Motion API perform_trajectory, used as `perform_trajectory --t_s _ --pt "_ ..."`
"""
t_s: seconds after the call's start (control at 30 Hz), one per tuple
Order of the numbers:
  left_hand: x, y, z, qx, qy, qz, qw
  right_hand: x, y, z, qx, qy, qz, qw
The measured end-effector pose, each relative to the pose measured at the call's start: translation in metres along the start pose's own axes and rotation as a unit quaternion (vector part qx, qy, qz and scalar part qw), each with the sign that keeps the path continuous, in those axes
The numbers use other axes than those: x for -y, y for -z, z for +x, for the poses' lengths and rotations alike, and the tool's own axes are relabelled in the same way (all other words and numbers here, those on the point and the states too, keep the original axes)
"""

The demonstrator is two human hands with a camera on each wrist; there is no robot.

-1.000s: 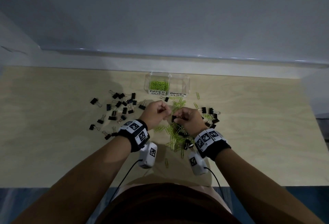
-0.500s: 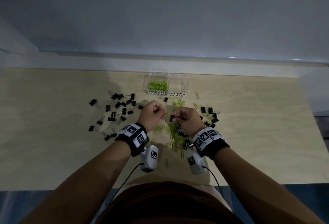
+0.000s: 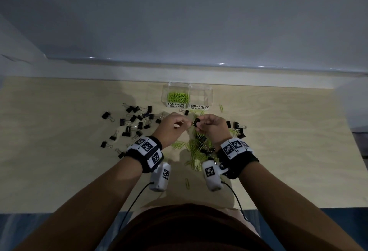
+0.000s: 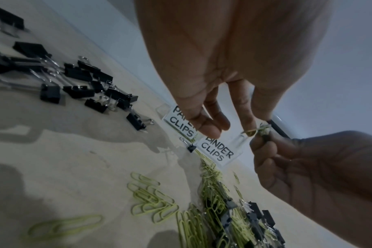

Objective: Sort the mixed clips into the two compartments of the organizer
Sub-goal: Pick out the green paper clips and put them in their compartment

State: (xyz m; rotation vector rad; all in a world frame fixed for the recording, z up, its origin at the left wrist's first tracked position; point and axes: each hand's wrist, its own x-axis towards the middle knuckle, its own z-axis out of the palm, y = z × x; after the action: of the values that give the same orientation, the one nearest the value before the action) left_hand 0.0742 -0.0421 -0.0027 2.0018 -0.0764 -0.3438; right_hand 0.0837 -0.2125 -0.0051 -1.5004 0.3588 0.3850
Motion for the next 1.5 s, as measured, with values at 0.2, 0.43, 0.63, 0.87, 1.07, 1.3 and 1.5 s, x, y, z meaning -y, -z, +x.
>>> perform_trajectory --t_s 0.2,0.43,0.63,0.87,1.07,1.3,1.5 --pt "-0.006 -0.009 -0.003 -0.060 0.033 -0.093 0.993 0.002 -0.002 -0.004 0.003 -0.010 0.026 1.000" --pt "0.008 -0.010 -0.006 -0.069 0.058 -0.086 0.992 0.002 0.003 -0.003 -0.059 0.002 0.007 0.998" --pt "0.033 -0.005 -0.018 0.053 0.078 0.102 0.990 -0.010 0.046 0.007 -0.147 0.028 -0.239 0.960" --pt "0.031 -0.006 -0.001 0.108 0.022 0.209 0.972 -0.015 0.114 0.006 -0.226 -0.040 -0.466 0.854" --pt "0.024 -0.015 0.042 0.058 -0.067 0.328 0.941 -0.015 0.084 0.014 -0.175 0.054 -0.607 0.773" --pt "0.042 -0.011 0.051 0.065 -0.056 0.483 0.871 -0.006 0.014 0.039 0.046 0.125 -0.628 0.766" --pt "0.048 0.011 0.018 0.070 -0.067 0.403 0.910 -0.008 -0.001 0.052 0.109 0.078 -0.661 0.739"
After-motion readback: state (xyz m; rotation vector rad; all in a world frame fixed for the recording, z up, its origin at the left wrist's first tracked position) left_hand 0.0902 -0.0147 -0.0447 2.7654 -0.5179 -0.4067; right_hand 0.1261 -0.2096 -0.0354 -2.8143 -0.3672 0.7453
